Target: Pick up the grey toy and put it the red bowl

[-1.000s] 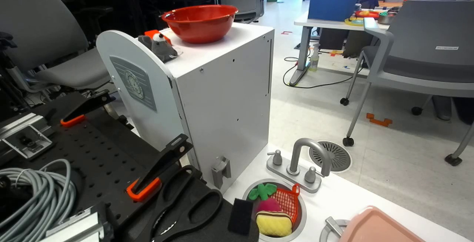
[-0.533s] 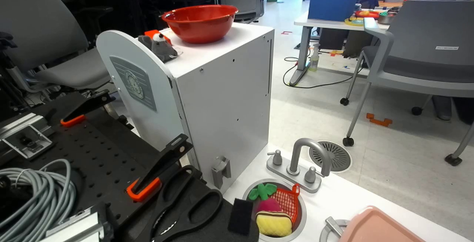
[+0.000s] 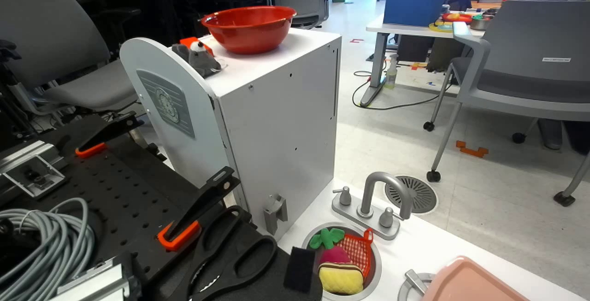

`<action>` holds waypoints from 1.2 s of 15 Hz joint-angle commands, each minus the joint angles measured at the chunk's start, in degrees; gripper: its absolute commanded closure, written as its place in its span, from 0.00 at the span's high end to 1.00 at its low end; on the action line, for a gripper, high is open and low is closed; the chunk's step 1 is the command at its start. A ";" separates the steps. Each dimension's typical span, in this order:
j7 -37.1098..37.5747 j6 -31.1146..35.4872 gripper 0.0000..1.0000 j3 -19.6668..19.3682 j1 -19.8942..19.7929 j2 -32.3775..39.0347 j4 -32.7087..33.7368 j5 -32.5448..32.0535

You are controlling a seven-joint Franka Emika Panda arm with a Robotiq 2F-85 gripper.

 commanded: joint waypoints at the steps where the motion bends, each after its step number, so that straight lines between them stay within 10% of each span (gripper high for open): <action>1: -0.26 -0.19 1.00 0.28 -0.38 0.03 0.14 0.24; 18: -2.55 6.63 1.00 -3.46 -9.71 17.29 10.38 -13.37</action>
